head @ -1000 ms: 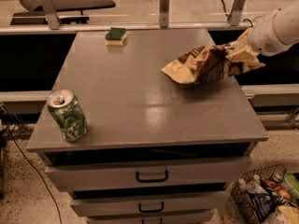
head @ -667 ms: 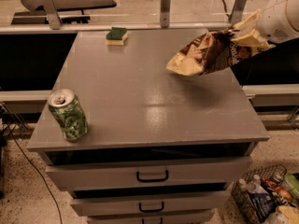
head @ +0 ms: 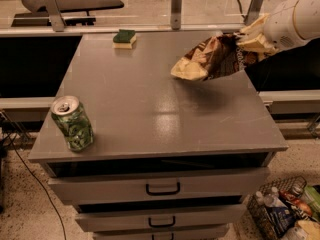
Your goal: Move brown chip bag near sponge
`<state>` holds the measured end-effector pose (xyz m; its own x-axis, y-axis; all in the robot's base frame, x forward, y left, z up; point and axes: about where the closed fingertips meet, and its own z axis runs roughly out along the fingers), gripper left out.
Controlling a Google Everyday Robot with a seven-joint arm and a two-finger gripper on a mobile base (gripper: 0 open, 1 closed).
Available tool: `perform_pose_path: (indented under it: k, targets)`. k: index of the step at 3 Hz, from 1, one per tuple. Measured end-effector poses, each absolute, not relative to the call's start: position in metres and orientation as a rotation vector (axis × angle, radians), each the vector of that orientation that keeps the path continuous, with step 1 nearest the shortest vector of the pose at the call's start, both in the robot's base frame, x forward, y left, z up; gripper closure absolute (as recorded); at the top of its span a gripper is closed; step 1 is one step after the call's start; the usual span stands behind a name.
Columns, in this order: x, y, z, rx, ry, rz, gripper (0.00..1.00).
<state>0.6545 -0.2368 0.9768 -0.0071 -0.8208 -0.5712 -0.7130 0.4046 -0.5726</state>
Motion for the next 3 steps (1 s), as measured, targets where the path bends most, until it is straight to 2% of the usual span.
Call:
perform_pose_path:
  k: [3]
  targets:
    - [0.792,-0.147,0.994,-1.202,1.509,-0.136,1.00]
